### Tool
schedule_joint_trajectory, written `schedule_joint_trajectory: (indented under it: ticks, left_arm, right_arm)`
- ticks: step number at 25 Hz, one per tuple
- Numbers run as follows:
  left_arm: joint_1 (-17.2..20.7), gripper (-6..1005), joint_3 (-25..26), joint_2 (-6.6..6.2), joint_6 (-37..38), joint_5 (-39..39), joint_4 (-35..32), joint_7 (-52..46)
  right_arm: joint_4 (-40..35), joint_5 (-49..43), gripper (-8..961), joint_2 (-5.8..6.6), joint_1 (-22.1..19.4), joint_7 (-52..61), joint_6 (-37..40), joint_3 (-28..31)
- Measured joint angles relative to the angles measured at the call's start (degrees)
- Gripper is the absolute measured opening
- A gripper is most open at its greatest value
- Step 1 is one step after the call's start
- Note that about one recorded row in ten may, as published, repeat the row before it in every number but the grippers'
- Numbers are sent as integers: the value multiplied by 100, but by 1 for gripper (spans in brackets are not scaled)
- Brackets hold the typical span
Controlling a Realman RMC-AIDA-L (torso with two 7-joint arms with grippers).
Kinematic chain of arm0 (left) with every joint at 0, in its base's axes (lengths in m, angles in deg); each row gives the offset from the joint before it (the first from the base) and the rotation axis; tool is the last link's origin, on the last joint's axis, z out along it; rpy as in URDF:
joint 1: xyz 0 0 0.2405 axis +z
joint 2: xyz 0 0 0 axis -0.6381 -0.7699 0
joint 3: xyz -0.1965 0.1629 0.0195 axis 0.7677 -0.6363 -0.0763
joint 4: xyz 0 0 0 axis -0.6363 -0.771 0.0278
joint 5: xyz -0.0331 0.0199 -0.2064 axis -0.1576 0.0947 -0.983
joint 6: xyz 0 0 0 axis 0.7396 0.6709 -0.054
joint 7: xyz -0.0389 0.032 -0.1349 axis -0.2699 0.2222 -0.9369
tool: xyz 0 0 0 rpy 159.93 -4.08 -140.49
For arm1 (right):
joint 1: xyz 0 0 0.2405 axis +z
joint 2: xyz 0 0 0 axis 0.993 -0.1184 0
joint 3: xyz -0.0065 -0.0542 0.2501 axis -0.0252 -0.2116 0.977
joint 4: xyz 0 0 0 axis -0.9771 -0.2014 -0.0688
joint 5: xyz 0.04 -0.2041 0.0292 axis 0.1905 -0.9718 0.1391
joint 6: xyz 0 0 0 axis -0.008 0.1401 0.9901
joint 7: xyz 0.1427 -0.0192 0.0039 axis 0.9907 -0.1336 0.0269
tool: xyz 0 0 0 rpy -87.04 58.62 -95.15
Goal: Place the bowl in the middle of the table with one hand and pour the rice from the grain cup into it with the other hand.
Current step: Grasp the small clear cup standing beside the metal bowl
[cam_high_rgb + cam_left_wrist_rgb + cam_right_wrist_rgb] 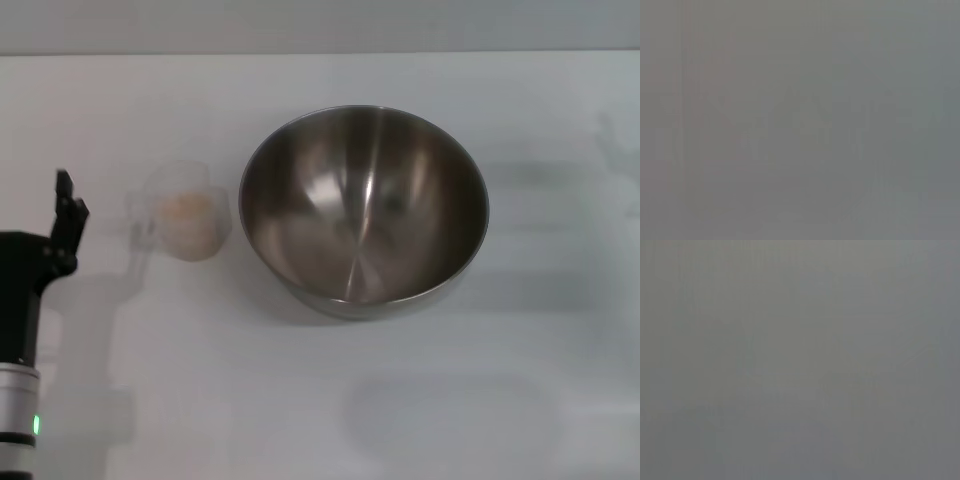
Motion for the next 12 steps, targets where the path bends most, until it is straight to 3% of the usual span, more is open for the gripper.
schedule_joint_trajectory:
  ticks: [5,12]
  left_arm:
    - [-169,777,-535,1,-94,-1060,164,327]
    - [-140,775,-744,0,-98,-1363,246,389]
  right_arm:
    - [19,-8,792,21,76,0,13,-58]
    - [7,-15,793,29,101,0,22,-71]
